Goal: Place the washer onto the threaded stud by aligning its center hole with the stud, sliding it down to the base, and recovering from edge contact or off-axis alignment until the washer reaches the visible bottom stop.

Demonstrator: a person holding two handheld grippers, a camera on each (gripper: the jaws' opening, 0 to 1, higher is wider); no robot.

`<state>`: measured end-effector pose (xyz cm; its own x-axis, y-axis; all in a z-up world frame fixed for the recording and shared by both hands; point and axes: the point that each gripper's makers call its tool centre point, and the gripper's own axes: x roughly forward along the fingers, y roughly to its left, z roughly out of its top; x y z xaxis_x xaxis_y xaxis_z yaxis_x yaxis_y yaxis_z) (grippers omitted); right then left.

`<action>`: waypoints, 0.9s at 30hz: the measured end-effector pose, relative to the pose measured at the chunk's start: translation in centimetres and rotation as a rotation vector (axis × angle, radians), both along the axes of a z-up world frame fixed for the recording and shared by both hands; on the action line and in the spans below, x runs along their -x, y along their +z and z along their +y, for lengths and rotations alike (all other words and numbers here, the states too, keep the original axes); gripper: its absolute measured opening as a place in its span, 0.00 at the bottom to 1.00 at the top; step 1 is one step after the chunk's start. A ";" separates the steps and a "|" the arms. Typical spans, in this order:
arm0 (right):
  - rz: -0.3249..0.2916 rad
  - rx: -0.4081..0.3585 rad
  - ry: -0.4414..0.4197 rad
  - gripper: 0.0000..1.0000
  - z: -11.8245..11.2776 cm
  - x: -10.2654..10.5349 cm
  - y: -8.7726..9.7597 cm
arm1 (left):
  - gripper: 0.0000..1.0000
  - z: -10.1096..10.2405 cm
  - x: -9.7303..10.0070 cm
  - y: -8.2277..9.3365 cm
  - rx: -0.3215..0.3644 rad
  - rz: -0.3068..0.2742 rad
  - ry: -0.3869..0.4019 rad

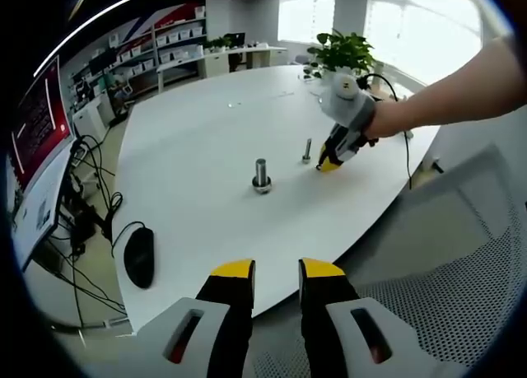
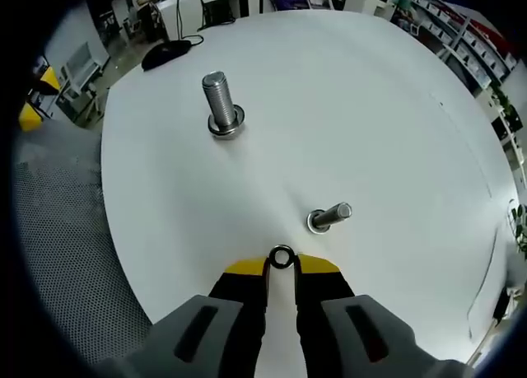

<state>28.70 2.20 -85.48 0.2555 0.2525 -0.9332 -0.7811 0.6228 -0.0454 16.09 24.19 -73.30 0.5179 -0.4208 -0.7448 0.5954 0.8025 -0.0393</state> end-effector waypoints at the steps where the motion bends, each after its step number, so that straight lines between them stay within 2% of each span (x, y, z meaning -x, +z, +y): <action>1: -0.004 0.000 0.000 0.14 0.0 -0.1 0.2 | 0.19 0.0 0.0 0.0 0.000 0.001 0.000; 27: -0.085 -0.036 -0.028 0.14 -0.8 -2.1 3.8 | 0.19 0.0 -0.1 0.0 -0.002 -0.003 0.000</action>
